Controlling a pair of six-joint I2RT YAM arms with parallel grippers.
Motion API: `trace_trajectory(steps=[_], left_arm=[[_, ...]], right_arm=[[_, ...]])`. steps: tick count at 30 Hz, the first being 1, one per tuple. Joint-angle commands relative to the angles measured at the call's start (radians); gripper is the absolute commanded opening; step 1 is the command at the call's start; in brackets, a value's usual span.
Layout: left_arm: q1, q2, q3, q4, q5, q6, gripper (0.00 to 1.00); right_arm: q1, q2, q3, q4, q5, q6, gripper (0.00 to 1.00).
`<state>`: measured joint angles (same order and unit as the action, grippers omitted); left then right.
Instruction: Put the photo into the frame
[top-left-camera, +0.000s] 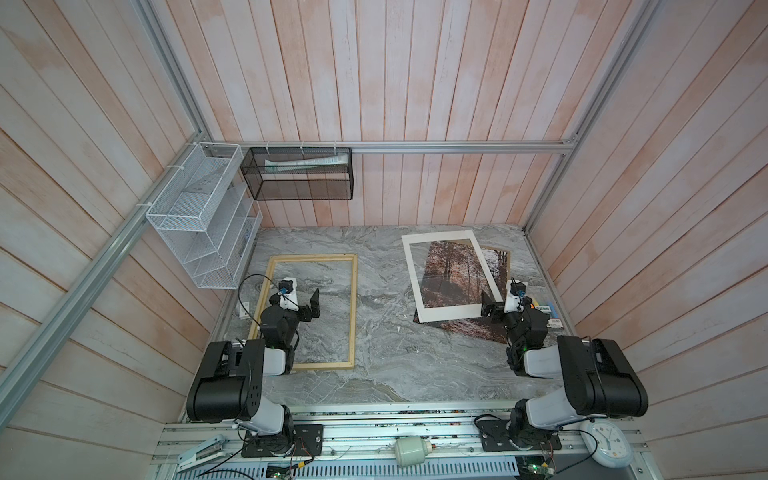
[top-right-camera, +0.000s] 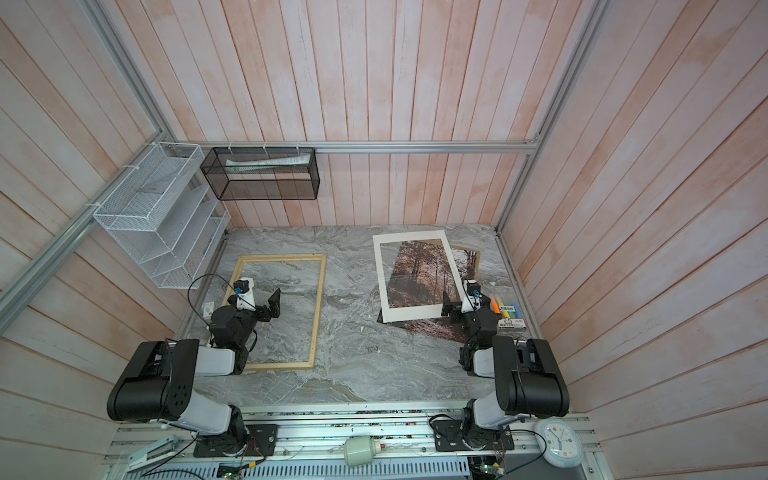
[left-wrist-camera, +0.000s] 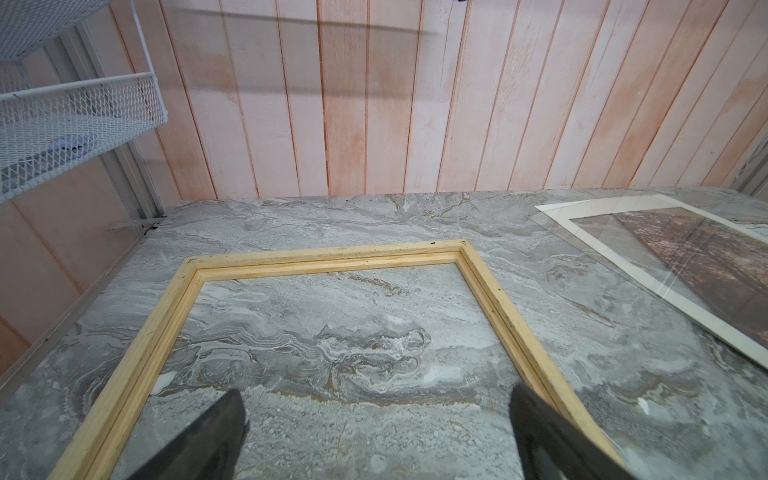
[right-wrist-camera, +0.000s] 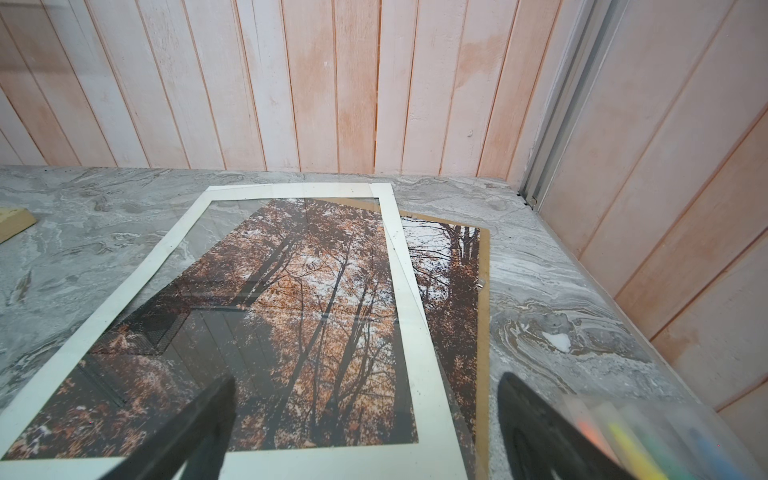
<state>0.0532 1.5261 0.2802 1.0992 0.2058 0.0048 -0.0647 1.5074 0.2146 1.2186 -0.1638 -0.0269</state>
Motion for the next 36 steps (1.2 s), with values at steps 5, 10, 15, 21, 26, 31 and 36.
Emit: trace_trajectory(steps=[5,10,15,21,26,31,36], left_arm=[[0.007,0.011,0.003,0.015,0.018,0.012,1.0],[0.007,0.012,0.004,0.013,0.018,0.011,1.0],[0.012,0.014,0.013,-0.002,-0.012,-0.008,1.0],[0.012,0.012,0.012,0.002,-0.014,-0.008,1.0],[-0.021,-0.035,0.063,-0.128,-0.045,0.023,1.0],[-0.038,-0.117,0.193,-0.445,-0.031,0.003,1.0],[-0.113,-0.125,0.301,-0.573,-0.145,-0.075,1.0]], right_arm=[[-0.007,0.004,0.017,-0.004,-0.019,0.008,0.98],[-0.006,0.003,0.016,-0.004,-0.019,0.009,0.98],[-0.006,0.004,0.016,-0.003,-0.019,0.009,0.98],[-0.006,0.003,0.017,-0.004,-0.019,0.009,0.98],[-0.004,-0.017,0.044,-0.053,0.159,0.081,0.98],[0.008,-0.131,0.059,-0.171,0.136,0.055,0.98],[0.046,-0.206,0.099,-0.275,0.309,0.07,0.98]])
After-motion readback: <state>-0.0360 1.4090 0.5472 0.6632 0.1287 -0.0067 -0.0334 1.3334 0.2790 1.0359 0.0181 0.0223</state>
